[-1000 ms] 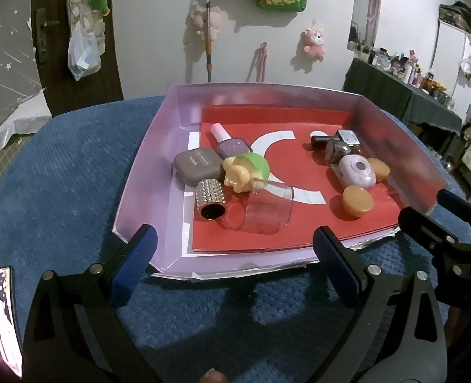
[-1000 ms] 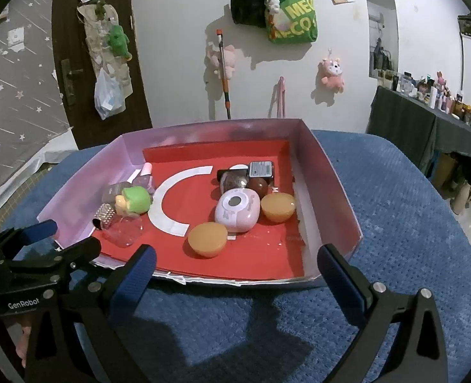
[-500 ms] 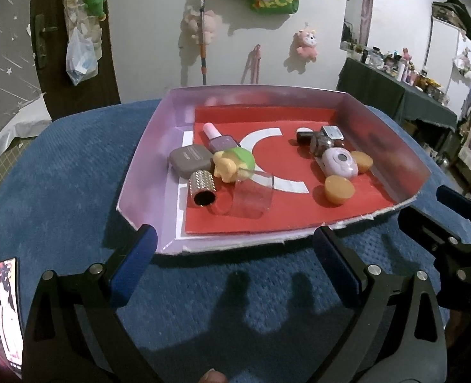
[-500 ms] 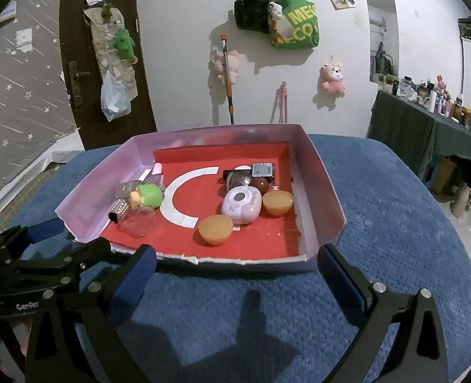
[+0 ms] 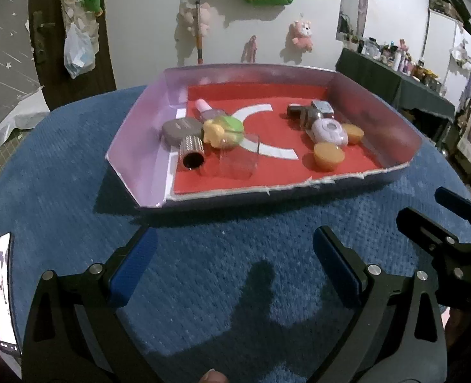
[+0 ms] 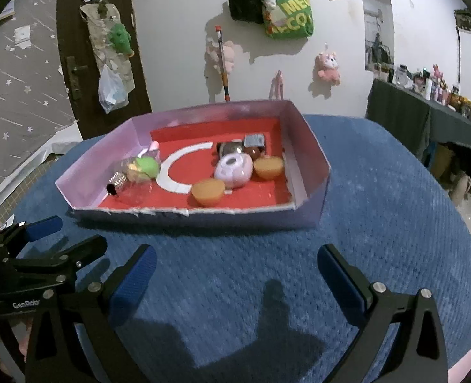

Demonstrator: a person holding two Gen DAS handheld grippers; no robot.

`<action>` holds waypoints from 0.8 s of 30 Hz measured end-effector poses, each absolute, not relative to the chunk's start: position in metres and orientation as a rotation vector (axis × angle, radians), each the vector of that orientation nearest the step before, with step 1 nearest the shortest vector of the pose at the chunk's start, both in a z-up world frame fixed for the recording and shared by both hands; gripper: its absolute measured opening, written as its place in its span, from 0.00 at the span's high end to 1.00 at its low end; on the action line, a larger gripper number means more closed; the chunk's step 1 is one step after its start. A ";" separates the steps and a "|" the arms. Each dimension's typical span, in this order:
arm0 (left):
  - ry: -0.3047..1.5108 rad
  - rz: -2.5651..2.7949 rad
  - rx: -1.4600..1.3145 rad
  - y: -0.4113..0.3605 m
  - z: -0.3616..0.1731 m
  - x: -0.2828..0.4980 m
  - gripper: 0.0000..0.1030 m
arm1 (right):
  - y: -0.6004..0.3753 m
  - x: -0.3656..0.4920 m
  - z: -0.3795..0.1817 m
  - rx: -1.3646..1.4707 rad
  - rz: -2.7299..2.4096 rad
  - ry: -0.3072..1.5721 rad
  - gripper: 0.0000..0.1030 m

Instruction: Organize rigid objects

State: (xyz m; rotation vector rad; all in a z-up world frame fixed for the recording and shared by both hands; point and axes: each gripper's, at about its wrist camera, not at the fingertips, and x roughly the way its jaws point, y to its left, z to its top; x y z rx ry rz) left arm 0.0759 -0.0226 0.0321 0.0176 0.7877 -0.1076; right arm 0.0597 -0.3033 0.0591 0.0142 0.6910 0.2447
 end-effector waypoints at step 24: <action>0.882 -0.107 -0.001 -0.021 0.004 0.079 0.03 | -0.308 0.061 0.030 0.012 0.216 0.782 0.00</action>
